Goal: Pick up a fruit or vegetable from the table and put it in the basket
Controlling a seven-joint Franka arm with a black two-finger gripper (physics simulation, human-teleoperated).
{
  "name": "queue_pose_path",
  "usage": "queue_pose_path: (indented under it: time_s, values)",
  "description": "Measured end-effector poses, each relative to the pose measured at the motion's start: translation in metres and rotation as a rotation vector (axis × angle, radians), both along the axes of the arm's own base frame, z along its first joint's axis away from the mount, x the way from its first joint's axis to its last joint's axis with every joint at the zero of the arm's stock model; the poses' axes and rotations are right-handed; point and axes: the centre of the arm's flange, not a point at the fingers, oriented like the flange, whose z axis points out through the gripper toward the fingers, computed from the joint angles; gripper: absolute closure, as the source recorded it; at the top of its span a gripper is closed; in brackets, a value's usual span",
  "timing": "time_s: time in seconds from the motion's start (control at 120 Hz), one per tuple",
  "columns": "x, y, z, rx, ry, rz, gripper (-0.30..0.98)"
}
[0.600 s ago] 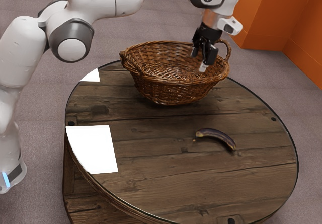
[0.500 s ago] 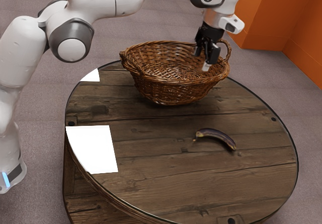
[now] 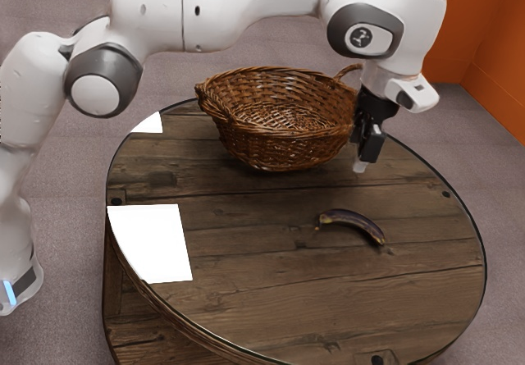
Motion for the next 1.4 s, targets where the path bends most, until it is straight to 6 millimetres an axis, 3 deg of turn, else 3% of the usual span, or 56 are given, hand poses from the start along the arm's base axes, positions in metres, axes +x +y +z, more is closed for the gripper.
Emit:
queue_pose_path:
  time_s: [0.142, 0.183, 0.233, 0.283, 0.625, 1.008, 1.075, 1.25, 1.4]
  values:
    - [0.046, -0.005, -0.099, 0.042, 0.072, -0.014, 0.0]
    - [0.058, 0.002, -0.126, 0.042, 0.089, -0.009, 0.0]
    - [0.068, 0.006, -0.152, 0.038, 0.099, -0.011, 0.0]
    - [0.075, 0.009, -0.165, 0.032, 0.096, -0.015, 0.0]
    - [0.095, 0.032, -0.203, 0.006, 0.078, -0.04, 0.0]
    - [0.1, 0.036, -0.217, -0.02, 0.082, -0.067, 0.0]
    - [0.101, 0.037, -0.219, -0.022, 0.083, -0.069, 0.07]
    - [0.1, 0.037, -0.219, -0.02, 0.083, -0.079, 0.4]
    - [0.1, 0.037, -0.218, -0.019, 0.085, -0.084, 0.51]
